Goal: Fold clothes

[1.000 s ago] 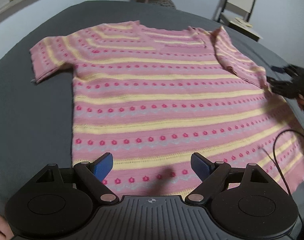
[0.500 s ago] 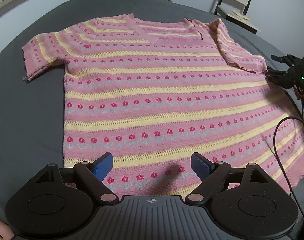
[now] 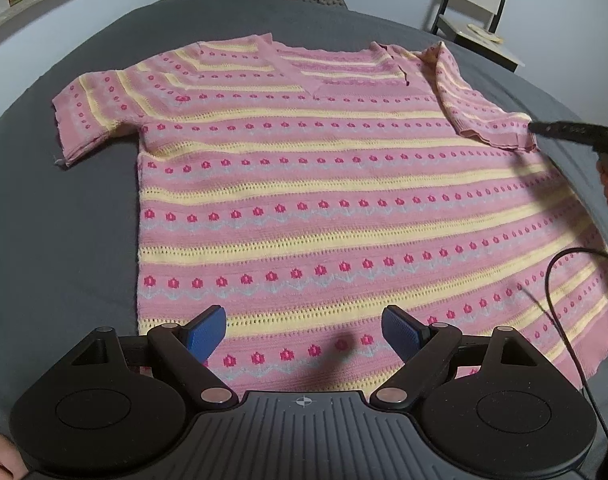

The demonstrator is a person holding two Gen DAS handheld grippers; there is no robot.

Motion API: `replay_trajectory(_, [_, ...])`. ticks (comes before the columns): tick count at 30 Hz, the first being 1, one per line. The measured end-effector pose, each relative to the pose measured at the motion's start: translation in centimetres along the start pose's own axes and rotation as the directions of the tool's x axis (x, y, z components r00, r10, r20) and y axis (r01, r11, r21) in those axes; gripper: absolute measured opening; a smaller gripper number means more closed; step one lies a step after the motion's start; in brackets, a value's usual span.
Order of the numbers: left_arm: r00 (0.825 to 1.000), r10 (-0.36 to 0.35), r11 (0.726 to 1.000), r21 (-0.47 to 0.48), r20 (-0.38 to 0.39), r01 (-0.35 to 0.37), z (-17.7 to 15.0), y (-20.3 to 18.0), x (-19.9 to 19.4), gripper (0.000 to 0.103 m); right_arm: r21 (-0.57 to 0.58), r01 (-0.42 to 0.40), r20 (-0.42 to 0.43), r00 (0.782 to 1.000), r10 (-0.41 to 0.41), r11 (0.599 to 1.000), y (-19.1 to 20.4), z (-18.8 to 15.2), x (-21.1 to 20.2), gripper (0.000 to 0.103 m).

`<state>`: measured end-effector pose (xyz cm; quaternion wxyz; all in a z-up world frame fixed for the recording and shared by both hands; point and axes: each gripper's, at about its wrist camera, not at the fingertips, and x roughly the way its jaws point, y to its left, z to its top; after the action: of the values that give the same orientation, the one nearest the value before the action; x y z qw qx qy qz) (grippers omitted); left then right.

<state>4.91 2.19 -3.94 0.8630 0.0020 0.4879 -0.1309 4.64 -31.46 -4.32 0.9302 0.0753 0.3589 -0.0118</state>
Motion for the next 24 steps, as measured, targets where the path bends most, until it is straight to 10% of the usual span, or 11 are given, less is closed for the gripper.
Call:
replay_trajectory(4, [1.0,0.001,1.0,-0.009,-0.004,-0.001,-0.1,0.3,0.1,0.086,0.104,-0.021,-0.043,0.999,0.025,0.994,-0.3,-0.1,1.5,0.006])
replay_trajectory(8, [1.0,0.001,1.0,-0.025,0.0,-0.001,0.0,0.6,0.0,0.086,0.314,-0.186,0.049,0.982,0.18,0.931,-1.1,-0.3,-0.5,0.006])
replay_trajectory(11, [1.0,0.0,1.0,-0.025,-0.002,0.0,0.0,0.5,0.1,0.086,0.391,-0.154,-0.014,0.985,0.173,0.907,-1.4,-0.9,0.0,0.006])
replay_trajectory(16, [1.0,-0.001,1.0,0.004,-0.003,0.001,0.0,0.0,-0.1,0.086,0.294,-0.055,-0.121,0.988,0.095,0.954,-0.7,-1.7,1.1,0.006])
replay_trajectory(19, [1.0,0.005,1.0,-0.008,0.006,-0.005,0.0,0.3,-0.4,0.086,0.138,0.019,-0.129,0.992,-0.001,0.99,1.4,-1.3,-0.2,0.03])
replay_trajectory(22, [1.0,0.01,0.999,-0.036,0.006,-0.009,0.2,0.7,-0.3,0.086,-0.144,0.12,-0.012,0.992,-0.123,0.982,4.7,-1.2,-1.8,0.032])
replay_trajectory(24, [1.0,0.006,0.999,-0.031,0.0,-0.006,0.1,0.6,-0.1,0.086,-0.315,0.074,0.069,0.996,-0.055,0.946,7.3,-1.6,-2.4,0.033])
